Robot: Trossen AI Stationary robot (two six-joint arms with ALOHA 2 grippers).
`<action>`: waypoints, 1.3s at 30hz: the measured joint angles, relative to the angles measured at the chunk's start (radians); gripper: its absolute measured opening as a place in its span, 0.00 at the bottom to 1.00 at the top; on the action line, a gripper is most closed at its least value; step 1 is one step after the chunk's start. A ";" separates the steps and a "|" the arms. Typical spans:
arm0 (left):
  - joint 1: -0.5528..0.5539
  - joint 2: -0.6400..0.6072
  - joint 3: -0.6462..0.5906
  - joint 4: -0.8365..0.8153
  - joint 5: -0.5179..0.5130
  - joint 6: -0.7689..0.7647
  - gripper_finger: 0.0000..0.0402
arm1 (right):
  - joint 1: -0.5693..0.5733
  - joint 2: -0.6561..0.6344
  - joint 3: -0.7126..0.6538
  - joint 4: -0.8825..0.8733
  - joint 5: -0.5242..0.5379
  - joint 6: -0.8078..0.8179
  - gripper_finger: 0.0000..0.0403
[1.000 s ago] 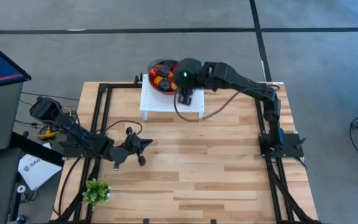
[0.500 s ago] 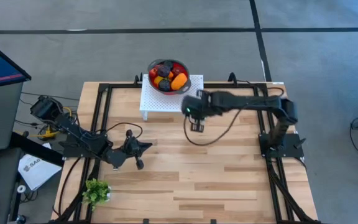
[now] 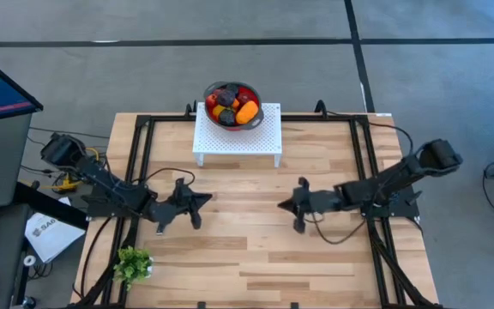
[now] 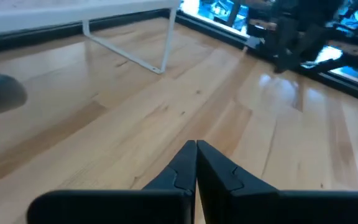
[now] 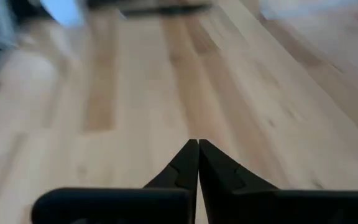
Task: Pick & Place Fruit
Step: Put the black knife on the shelf
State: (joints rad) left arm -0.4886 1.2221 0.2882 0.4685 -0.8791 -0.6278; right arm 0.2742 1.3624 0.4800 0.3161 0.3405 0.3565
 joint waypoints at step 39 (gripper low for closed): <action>0.039 -0.158 0.143 -1.225 0.741 -0.857 0.73 | 0.076 0.000 -0.140 0.321 0.062 0.090 0.01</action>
State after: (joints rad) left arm -0.4492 1.0637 0.4314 -0.7567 -0.1381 -1.4845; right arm 0.3504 1.3621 0.3401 0.6373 0.4026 0.4461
